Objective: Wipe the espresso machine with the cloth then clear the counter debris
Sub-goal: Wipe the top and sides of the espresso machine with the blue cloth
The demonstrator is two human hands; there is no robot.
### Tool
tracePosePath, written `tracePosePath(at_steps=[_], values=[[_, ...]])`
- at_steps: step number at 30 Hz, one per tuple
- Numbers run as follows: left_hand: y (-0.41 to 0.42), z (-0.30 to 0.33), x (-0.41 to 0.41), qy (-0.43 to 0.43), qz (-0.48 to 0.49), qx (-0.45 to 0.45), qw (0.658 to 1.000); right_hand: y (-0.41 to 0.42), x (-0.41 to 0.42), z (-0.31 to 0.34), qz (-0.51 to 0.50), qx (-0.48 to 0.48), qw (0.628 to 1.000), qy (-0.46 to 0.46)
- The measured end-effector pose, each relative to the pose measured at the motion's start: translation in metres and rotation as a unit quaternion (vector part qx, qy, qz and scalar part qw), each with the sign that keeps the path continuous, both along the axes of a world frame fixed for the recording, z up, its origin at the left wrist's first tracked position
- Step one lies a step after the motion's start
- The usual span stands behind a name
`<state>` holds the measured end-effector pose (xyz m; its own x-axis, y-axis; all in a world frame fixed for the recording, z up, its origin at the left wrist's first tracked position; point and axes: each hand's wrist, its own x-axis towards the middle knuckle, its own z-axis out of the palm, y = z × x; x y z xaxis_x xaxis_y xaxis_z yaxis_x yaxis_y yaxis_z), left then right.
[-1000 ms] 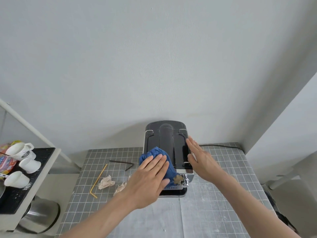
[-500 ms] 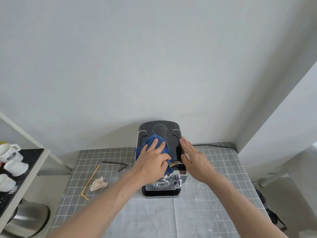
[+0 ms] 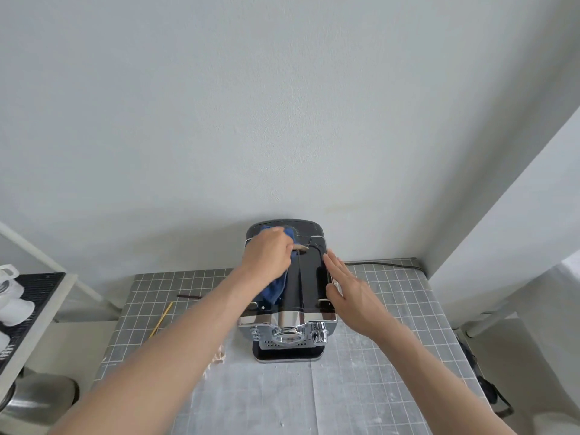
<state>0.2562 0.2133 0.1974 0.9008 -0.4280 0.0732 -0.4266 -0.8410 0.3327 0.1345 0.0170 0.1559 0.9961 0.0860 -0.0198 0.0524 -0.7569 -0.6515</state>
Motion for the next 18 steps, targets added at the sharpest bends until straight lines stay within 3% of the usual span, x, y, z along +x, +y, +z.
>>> tracePosePath(at_steps=[7,12,18], values=[[0.003,-0.007,-0.006,-0.029,0.012,-0.125,0.992,0.0,0.0,-0.004,-0.005,0.004,1.0,-0.004],[0.013,-0.036,-0.032,-0.02,-0.101,-0.057,0.993,0.002,-0.001,-0.003,-0.006,0.002,1.0,-0.007],[0.027,-0.034,-0.067,-0.003,-0.167,-0.053,0.985,0.002,-0.002,-0.001,-0.005,0.001,1.0,-0.017]])
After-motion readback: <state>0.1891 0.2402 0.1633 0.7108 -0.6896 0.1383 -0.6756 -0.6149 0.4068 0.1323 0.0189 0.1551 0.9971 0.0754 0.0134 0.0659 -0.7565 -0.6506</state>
